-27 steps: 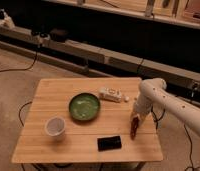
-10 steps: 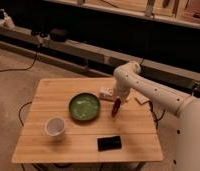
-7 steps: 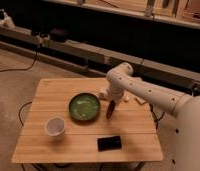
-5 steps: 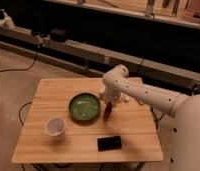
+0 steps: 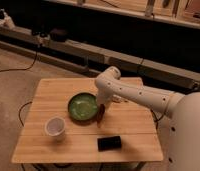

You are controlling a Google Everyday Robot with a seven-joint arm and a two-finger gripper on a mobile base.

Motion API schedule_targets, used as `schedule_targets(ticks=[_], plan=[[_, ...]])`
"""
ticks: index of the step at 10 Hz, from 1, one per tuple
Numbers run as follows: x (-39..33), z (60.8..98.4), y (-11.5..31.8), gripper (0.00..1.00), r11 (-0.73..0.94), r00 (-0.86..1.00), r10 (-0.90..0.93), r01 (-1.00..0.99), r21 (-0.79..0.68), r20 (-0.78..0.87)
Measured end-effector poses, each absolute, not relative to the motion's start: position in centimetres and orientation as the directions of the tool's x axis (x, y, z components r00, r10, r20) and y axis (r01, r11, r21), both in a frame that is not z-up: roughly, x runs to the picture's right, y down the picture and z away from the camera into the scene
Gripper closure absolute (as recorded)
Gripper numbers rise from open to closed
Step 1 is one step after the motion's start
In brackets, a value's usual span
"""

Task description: Drag the pepper across the table

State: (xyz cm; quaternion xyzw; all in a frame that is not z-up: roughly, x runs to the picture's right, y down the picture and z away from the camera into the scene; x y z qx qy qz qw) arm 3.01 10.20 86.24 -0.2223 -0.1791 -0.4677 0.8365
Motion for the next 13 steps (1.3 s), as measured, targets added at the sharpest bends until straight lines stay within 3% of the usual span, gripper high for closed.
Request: schedule_targets(ticks=[13], plan=[[-7.4,84.0,13.3,0.74,0.377,0.352,-0.731,0.922,-0.085,0.584]])
